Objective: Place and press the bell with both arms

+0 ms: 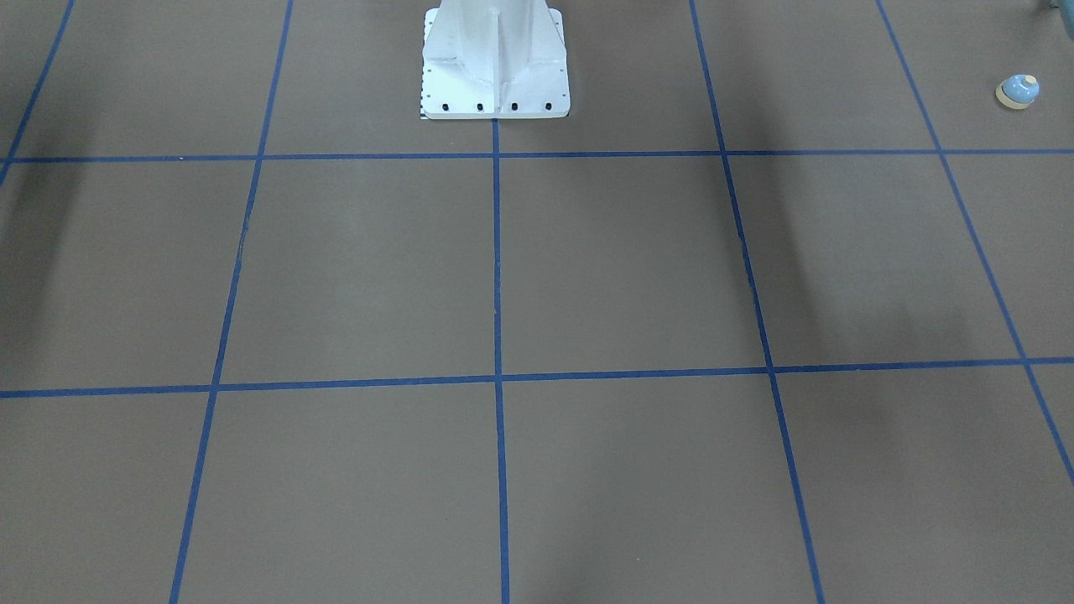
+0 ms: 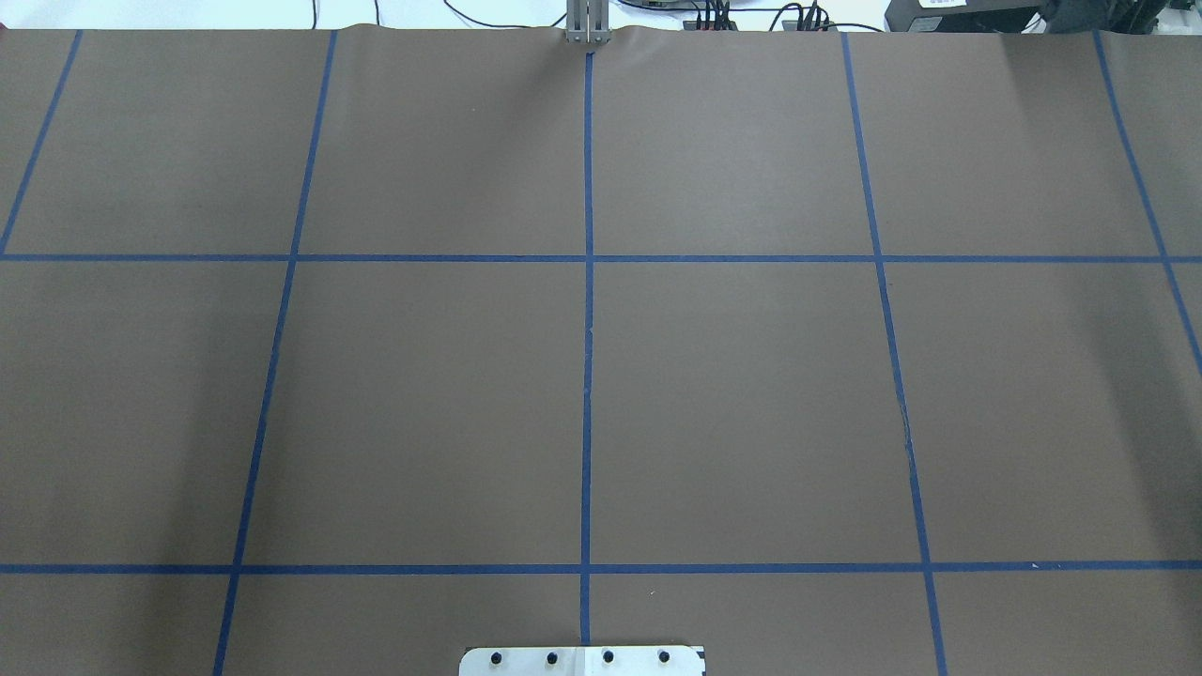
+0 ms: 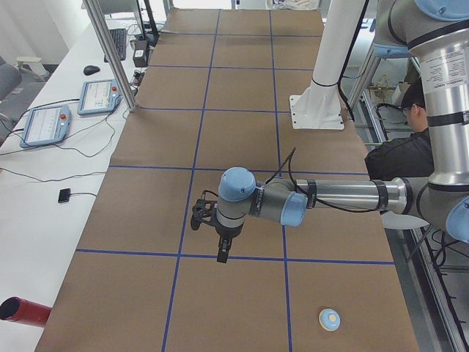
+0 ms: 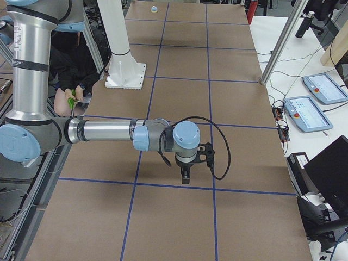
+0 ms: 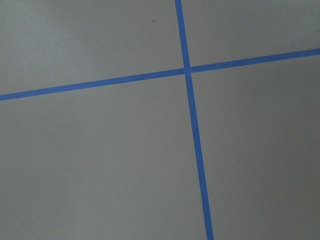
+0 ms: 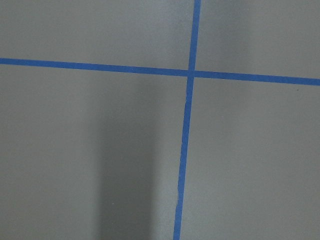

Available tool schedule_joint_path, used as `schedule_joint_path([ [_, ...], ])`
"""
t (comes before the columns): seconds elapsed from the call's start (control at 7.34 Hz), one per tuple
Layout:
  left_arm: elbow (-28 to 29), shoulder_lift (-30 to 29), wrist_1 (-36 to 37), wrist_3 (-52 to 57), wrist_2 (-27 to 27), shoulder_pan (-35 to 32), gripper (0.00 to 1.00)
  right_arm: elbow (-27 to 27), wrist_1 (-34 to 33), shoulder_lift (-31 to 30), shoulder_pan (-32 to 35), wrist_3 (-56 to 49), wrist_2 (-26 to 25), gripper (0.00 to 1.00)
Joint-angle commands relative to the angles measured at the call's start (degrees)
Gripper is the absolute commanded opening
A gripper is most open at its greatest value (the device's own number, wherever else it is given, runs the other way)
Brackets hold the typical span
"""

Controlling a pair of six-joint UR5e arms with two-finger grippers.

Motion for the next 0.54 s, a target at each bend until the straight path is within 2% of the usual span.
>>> schedule_joint_path([
  [0.0, 0.00, 0.01, 0.07, 0.00, 0.02, -0.04, 1.00, 0.58, 0.22, -0.01, 0.01, -0.17, -0.24, 1.00],
  [0.27, 0.00, -0.51, 0.16, -0.09, 0.11, -0.04, 1.00, 0.41, 0.13, -0.01, 0.01, 0.00, 0.28, 1.00],
  [0.41, -0.35, -1.21, 2.42, -0.09, 0.11, -0.12, 1.00, 0.41, 0.13, -0.01, 0.01, -0.09, 0.28, 1.00],
])
